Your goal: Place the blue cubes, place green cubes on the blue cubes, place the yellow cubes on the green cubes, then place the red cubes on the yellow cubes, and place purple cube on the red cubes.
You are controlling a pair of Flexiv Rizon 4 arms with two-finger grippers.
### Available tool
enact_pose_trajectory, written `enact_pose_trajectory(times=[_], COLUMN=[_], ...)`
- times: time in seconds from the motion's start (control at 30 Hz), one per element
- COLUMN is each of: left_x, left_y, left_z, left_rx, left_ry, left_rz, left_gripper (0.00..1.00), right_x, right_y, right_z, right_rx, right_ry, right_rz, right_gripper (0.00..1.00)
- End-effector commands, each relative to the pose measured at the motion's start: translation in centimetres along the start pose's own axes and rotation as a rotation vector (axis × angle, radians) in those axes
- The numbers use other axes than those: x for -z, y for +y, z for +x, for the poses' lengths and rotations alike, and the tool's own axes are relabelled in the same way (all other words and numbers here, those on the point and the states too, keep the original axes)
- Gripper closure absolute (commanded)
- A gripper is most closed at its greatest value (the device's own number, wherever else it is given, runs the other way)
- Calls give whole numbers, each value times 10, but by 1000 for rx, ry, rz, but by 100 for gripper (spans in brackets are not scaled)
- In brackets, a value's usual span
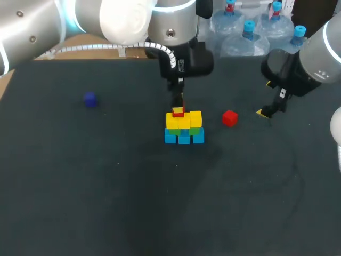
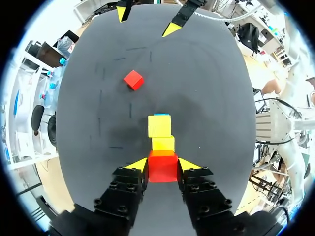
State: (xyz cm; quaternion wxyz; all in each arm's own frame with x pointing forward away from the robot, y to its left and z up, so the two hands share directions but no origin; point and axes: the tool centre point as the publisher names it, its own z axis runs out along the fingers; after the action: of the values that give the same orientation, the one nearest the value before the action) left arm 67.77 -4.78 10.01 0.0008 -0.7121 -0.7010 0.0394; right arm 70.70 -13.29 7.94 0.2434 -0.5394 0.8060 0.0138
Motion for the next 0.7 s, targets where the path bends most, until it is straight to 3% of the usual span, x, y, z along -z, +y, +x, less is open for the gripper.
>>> enact_pose_trajectory(times=[0.03, 0.7], left_x=[-2, -6], left_y=[-1, 0], left_z=[2, 1], left_rx=[1, 3], left_ry=[-5, -12], left_rz=[-2, 6], left_gripper=[100, 100], right_x=[1, 1], right_y=[2, 2], right_z=[1, 1], right_rx=[-1, -1], right_ry=[1, 1], right_rz=[8, 8], right_gripper=[0, 0])
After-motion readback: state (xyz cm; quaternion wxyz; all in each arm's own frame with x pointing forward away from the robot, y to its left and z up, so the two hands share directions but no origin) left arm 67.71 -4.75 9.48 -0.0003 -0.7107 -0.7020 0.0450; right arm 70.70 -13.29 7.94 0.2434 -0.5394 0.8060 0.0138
